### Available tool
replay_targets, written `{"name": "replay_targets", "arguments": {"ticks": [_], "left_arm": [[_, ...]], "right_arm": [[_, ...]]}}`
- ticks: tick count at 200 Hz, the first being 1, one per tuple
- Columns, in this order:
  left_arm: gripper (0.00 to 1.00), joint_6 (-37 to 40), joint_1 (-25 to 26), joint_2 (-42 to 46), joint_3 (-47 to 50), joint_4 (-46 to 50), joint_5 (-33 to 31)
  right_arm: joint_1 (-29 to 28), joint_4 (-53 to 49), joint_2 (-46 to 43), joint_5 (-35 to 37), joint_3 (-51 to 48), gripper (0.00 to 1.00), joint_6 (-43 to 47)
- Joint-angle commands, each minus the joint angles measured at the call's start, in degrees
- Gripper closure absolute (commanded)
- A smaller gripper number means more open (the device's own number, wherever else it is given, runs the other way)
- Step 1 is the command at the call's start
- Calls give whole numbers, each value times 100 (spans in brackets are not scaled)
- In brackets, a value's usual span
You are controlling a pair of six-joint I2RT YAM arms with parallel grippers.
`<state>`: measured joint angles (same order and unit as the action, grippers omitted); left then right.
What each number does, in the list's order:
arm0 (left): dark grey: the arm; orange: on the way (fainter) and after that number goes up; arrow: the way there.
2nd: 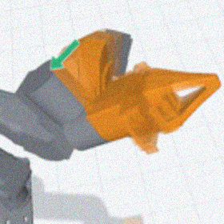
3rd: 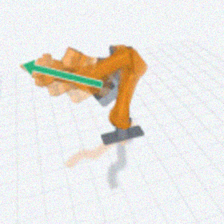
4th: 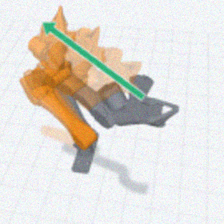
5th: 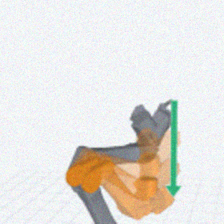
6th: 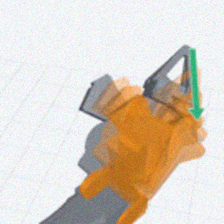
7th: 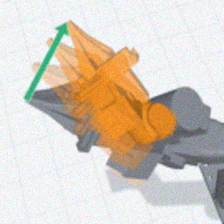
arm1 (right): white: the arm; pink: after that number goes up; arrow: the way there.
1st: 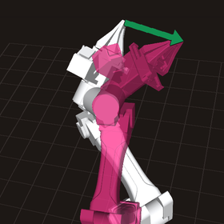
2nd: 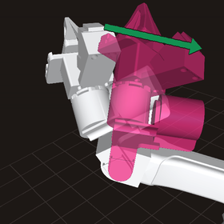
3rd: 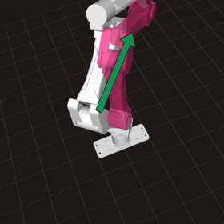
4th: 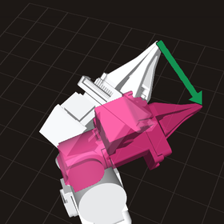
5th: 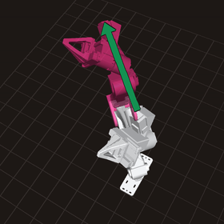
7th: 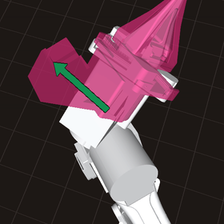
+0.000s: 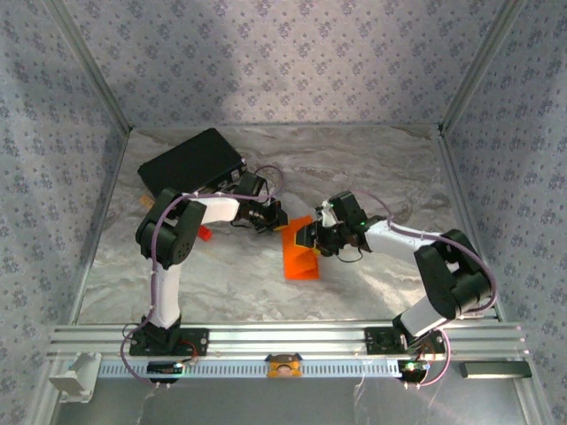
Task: Fold a paper plane with a square sheet of paper (pick it up from the middle)
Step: Fold the triangle a second time at the center of the table.
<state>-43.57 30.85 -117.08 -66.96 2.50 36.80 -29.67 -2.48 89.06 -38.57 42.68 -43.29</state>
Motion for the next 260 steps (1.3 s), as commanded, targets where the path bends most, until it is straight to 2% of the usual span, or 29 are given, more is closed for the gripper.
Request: {"name": "replay_targets", "arguments": {"ticks": [1, 26, 63, 96, 118, 148, 170, 211, 242, 260], "left_arm": [[98, -6, 120, -130, 115, 339, -142], [98, -5, 125, -114, 104, 339, -133], [97, 15, 160, -43, 13, 312, -76], [90, 1, 195, 188, -174, 295, -43], [79, 40, 224, 505, -256, 334, -100], [52, 221, 289, 1099, -146, 425, -424], [44, 396, 322, 1524, 61, 444, -744], [45, 694, 432, 2194, 529, 251, -1274], [48, 1044, 673, 2708, 1036, -175, -1848], [49, 1084, 720, 2843, 1240, -391, -1698]], "right_arm": [[56, 51, 197, -337, 153, 49, 222], [110, 65, 283, -311, 88, 54, 239], [232, 25, 393, -324, 16, 69, 360], [314, -15, 531, -278, 4, 80, 426], [323, -108, 593, -105, 21, 86, 445], [329, -129, 579, 205, -16, 91, 309], [355, 2, 551, 460, -66, 91, 167], [413, 225, 393, 674, -192, 88, -129], [598, 248, 336, 307, -224, 80, -57], [698, 297, 425, 15, -192, 79, 49]]}}
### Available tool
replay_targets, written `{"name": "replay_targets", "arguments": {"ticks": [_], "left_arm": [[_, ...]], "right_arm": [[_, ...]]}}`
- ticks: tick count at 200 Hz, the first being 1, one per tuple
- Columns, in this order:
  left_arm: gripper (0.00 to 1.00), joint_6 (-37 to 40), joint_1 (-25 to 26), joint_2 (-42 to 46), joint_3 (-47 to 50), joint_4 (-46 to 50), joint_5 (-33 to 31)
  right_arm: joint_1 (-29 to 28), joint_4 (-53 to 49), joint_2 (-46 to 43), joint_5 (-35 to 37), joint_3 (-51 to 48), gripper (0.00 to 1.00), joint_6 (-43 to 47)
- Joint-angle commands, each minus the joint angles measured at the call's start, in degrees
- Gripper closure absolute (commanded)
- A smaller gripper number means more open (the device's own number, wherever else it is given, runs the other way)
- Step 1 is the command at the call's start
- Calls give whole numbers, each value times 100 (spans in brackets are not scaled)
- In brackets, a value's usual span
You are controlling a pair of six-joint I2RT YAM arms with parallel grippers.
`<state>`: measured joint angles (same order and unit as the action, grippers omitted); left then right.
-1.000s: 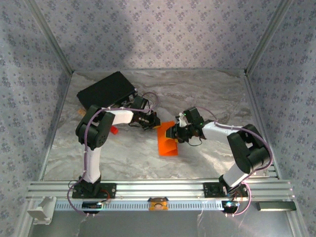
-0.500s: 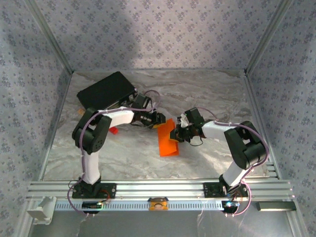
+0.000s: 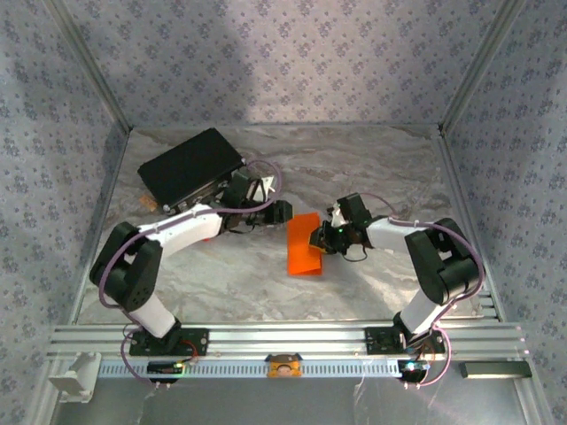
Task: Fold a paper plane with a square sheet of paper (pick it up from the middle)
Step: Fold the triangle a second time at the center of the table.
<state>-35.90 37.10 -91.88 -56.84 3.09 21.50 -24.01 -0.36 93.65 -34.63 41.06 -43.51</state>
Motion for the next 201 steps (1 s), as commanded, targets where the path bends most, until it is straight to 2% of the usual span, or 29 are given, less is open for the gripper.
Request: {"name": "replay_targets", "arguments": {"ticks": [1, 34, 47, 77, 123, 156, 173, 201], "left_arm": [[49, 323, 91, 326, 236, -468, -148], [52, 274, 184, 541, 458, -467, -119], [51, 319, 283, 631, 546, -385, -291], [48, 671, 837, 915, 869, -601, -968], [48, 1834, 1703, 1075, 1061, -577, -2152], [47, 2156, 2361, 656, 547, 356, -2836], [45, 2305, 2797, 416, 391, 455, -3256], [39, 2446, 3186, 9, 122, 660, -3587]], "right_arm": [[132, 85, -34, -379, -30, 79, 71], [258, 202, 130, -709, 24, 83, 140], [284, 194, 169, -766, 31, 86, 173], [332, 11, 181, -703, 67, 88, 244], [327, -229, 176, -589, 146, 90, 318], [333, -343, 128, -581, 219, 92, 277], [340, -430, 99, -557, 271, 93, 277], [342, -445, 66, -532, 289, 93, 246]]}}
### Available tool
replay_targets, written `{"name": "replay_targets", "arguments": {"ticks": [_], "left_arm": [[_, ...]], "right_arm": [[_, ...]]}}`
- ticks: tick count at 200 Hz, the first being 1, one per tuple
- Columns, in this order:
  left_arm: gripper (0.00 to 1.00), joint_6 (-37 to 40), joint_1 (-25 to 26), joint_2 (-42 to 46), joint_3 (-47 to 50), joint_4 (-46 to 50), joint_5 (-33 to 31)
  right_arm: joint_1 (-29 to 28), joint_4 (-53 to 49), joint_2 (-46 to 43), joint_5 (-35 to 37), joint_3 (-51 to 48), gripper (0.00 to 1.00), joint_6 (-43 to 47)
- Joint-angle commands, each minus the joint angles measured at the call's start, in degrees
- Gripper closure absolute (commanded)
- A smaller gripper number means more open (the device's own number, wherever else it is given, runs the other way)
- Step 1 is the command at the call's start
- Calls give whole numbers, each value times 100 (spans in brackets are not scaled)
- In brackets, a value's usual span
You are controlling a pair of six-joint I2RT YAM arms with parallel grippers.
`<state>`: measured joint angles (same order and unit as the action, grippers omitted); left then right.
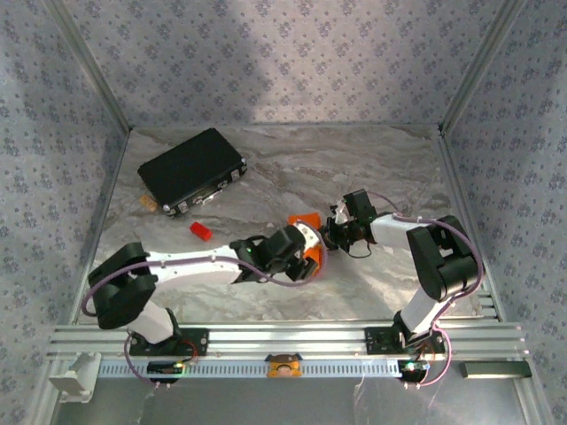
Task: Fold a paper plane with a square sheet of paper (pick it up from the middle)
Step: Fold the triangle a second time at the center of the table.
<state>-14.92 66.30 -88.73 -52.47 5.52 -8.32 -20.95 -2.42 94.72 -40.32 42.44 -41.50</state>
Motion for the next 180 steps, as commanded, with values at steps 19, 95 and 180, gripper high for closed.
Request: {"name": "replay_targets", "arguments": {"ticks": [19, 95, 180], "left_arm": [[38, 469, 471, -515, -463, 545, -892], [24, 584, 665, -924, -616, 471, -1284], [27, 815, 666, -1224, -839, 568, -1520]], "right_arm": [[32, -220, -32, 27, 176, 94, 7], [32, -254, -15, 39, 208, 94, 10], [39, -268, 9, 42, 199, 94, 23]]}}
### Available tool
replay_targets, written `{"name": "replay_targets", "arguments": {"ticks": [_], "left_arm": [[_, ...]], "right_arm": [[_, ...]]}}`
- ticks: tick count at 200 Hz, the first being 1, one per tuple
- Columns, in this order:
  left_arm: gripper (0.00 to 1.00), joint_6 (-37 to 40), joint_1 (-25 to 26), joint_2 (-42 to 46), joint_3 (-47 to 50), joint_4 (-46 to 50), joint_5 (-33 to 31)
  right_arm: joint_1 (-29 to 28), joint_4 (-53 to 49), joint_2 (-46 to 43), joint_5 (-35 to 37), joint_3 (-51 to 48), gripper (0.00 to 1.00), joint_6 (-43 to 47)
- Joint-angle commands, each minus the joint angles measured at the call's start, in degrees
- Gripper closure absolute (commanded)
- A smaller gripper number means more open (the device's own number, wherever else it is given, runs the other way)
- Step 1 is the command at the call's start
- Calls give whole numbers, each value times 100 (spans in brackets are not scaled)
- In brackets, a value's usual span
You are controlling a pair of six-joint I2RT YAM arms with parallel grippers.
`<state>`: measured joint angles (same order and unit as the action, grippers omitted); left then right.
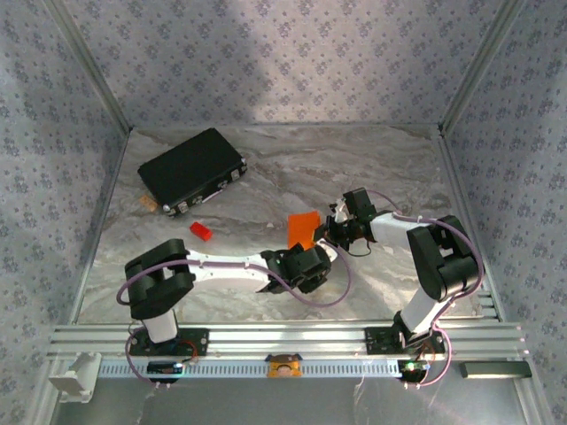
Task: Fold a paper plane with a square sheet of paper (pick it up from the middle)
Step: Fold the triangle a second time at the center of the table.
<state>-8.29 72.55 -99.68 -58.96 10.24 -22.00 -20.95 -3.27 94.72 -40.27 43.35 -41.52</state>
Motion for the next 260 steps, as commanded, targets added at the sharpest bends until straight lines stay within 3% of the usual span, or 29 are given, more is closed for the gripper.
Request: {"name": "replay_targets", "arguments": {"ticks": [1, 61, 129, 161, 196, 223, 260], "left_arm": [[27, 148, 49, -134, -188, 98, -154], [46, 166, 44, -149, -190, 188, -325], [88, 50, -152, 125, -6, 14, 86], [100, -213, -519, 333, 77, -111, 944], [100, -716, -1128, 495, 184, -461, 2544], [100, -1074, -1493, 429, 159, -730, 3499], [100, -1407, -1746, 222, 113, -989, 4102]], "right_arm": [[43, -183, 11, 37, 105, 94, 27], [47, -221, -48, 72, 99, 93, 46], [108, -278, -242, 129, 41, 84, 47], [293, -483, -609, 403, -100, 78, 47], [589, -954, -1353, 1077, -314, 61, 7], [858, -1045, -1963, 1444, -607, 61, -176], [896, -942, -2496, 1748, -912, 63, -207]]}}
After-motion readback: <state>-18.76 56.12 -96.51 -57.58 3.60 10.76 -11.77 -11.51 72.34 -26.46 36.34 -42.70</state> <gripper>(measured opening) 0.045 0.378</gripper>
